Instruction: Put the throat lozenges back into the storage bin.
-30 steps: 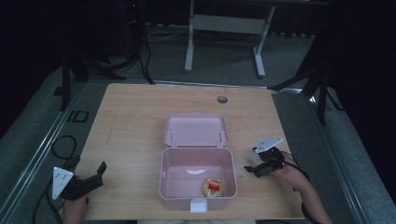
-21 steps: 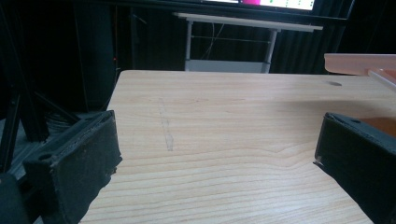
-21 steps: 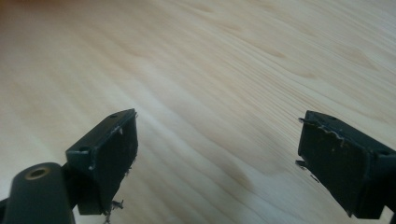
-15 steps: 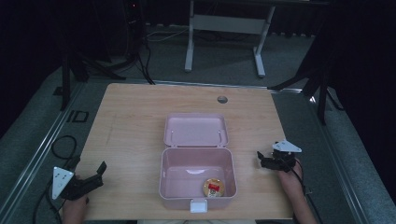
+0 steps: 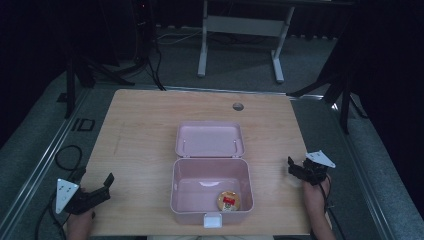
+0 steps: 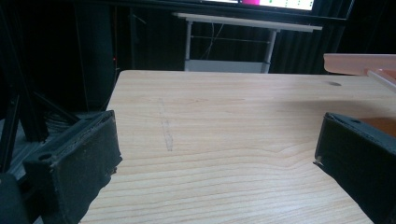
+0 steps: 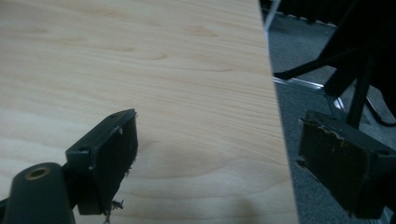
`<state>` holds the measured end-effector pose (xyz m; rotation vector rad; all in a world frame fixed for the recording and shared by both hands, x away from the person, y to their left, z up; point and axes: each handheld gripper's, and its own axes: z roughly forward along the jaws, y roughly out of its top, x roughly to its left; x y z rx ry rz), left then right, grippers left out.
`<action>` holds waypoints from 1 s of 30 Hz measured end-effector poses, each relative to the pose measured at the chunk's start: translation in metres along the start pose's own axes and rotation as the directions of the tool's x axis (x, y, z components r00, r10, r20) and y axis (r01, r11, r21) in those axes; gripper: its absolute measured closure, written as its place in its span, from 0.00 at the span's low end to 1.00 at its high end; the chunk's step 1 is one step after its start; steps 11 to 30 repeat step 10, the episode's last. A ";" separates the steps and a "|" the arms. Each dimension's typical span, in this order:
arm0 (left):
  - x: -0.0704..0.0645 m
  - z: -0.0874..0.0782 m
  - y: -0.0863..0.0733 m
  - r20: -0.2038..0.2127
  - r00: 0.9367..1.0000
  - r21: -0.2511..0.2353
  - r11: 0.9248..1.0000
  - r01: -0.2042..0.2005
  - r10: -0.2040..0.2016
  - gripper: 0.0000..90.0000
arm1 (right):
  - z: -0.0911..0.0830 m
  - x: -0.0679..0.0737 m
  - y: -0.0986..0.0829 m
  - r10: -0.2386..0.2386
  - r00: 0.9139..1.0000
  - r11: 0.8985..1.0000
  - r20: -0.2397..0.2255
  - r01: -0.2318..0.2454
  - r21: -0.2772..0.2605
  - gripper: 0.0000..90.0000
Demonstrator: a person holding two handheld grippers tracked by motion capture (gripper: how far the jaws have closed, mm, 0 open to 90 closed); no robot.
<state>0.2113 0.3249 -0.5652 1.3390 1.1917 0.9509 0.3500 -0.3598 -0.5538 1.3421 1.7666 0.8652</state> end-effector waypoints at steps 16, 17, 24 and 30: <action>0.000 0.000 0.000 0.003 1.000 -0.002 1.000 0.003 -0.003 0.00 | 0.002 -0.003 0.000 0.033 0.999 0.999 0.007 -0.033 0.018 0.13; 0.000 0.000 0.000 0.003 1.000 -0.002 1.000 0.003 -0.003 0.00 | 0.002 -0.003 0.000 0.033 0.999 0.999 0.007 -0.033 0.018 0.13; 0.000 0.000 0.000 0.003 1.000 -0.002 1.000 0.003 -0.003 0.00 | 0.002 -0.003 0.000 0.033 0.999 0.999 0.007 -0.033 0.018 0.13; 0.000 0.000 0.000 0.003 1.000 -0.002 1.000 0.003 -0.003 0.00 | 0.002 -0.003 0.000 0.033 0.999 0.999 0.007 -0.033 0.018 0.13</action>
